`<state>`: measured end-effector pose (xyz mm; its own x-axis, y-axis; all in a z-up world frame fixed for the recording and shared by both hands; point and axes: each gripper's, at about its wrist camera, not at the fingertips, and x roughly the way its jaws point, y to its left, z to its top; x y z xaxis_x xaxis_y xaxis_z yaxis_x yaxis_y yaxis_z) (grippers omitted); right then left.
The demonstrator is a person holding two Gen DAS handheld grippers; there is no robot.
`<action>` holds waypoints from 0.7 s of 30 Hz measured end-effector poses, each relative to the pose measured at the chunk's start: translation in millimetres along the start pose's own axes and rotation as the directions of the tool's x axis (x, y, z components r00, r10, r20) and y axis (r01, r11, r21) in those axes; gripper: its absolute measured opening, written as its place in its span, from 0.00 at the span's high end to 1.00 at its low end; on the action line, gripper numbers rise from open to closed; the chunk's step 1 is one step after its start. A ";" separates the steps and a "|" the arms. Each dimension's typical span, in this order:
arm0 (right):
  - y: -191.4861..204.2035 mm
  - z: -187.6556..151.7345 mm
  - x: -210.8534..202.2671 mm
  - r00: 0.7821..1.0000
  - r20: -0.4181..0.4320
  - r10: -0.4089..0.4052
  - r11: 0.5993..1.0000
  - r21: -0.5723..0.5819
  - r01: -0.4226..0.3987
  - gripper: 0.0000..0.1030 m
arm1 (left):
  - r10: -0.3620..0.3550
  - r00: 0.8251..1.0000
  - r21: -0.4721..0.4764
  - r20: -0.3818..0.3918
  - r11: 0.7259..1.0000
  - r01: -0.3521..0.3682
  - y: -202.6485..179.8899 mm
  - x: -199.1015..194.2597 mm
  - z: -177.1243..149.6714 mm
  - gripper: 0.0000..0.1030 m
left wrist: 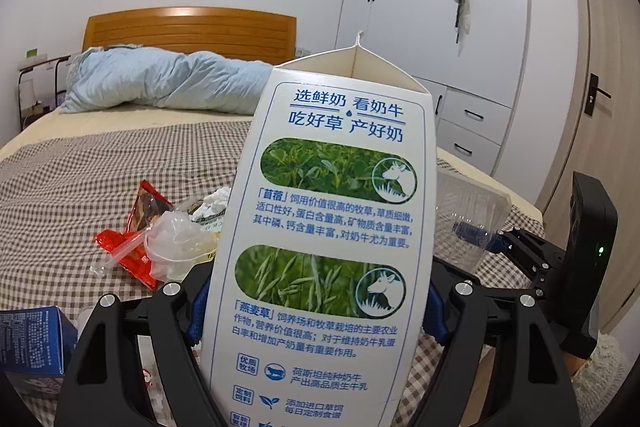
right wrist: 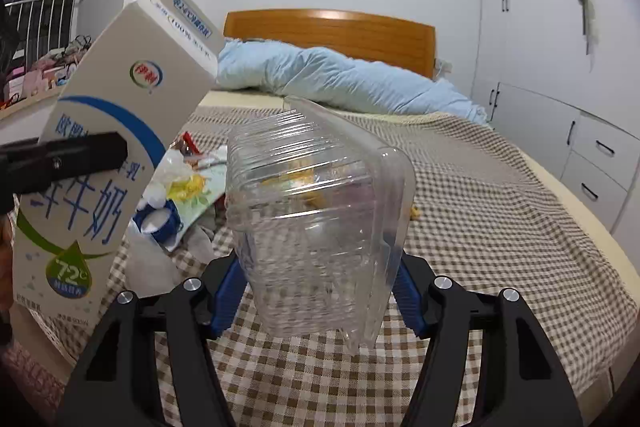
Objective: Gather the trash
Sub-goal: 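Lift the clear clamshell with the right tool and carry both toward the bin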
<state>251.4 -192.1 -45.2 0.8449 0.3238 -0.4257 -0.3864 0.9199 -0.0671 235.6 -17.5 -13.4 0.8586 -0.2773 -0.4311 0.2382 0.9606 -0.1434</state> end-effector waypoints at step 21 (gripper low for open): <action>5.9 -6.7 -86.7 0.995 0.064 -0.071 0.997 0.012 0.070 0.41 | -0.059 0.998 0.038 0.021 0.998 0.058 -33.4 -70.6 -12.5 0.26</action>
<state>173.4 -216.2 -14.7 0.8921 0.2711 -0.3615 -0.3215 0.9430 -0.0862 161.4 -30.2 10.6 0.8522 -0.3332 -0.4034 0.3051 0.9428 -0.1341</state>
